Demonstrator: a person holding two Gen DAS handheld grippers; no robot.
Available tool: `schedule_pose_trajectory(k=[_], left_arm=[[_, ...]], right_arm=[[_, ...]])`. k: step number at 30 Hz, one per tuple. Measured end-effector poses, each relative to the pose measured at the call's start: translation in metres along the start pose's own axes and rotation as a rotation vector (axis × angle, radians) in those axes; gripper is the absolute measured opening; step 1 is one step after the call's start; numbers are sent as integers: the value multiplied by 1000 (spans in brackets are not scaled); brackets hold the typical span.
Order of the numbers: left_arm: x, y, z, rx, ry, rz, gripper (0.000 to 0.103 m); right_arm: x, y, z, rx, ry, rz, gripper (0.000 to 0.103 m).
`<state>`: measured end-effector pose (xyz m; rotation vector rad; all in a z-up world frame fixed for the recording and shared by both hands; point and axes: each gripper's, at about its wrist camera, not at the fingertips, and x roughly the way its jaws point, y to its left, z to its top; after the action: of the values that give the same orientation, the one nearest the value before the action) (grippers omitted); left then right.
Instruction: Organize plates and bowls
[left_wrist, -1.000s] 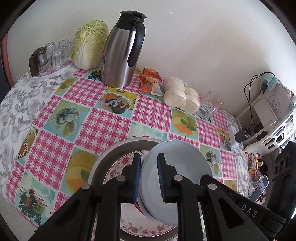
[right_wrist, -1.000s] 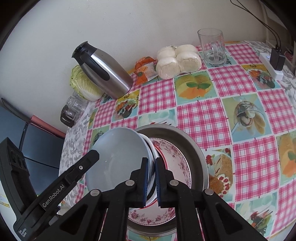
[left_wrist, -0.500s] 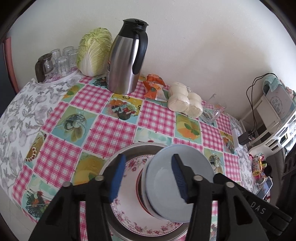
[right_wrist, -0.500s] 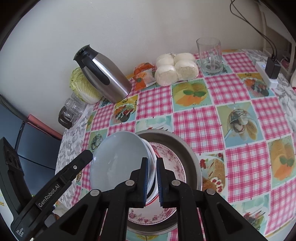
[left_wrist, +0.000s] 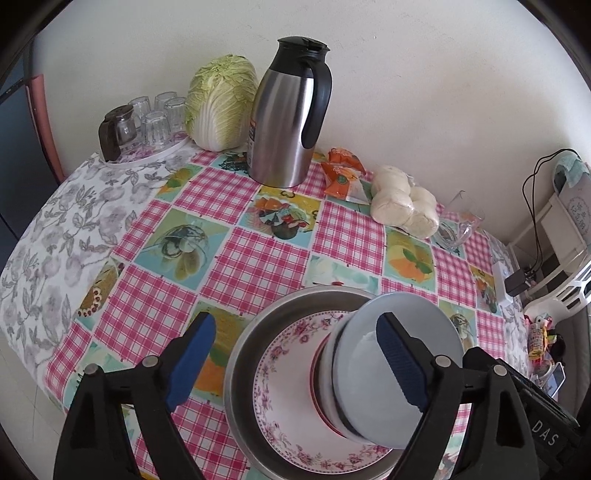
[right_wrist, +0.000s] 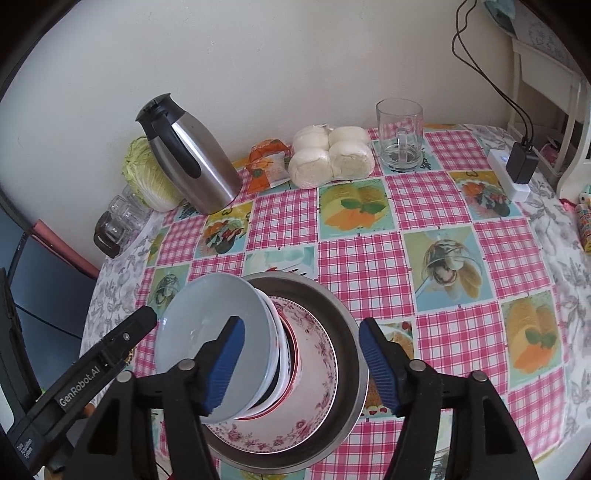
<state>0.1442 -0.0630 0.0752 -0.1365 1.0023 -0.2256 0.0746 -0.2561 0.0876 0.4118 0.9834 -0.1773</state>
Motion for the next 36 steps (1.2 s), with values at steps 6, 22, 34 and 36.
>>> schedule_pose_trajectory(k=[6, 22, 34, 36], left_arm=[[2, 3, 0, 3, -4, 41, 98], [-8, -2, -5, 87, -91, 74, 99], [-25, 8, -27, 140, -143, 67, 99], [-28, 9, -32, 161, -146, 74, 99]], right_arm=[[4, 1, -2, -13, 2, -14, 88], [-6, -1, -5, -71, -76, -11, 103], [-21, -3, -31, -150, -130, 5, 103], [-21, -2, -37, -168, -130, 6, 103]])
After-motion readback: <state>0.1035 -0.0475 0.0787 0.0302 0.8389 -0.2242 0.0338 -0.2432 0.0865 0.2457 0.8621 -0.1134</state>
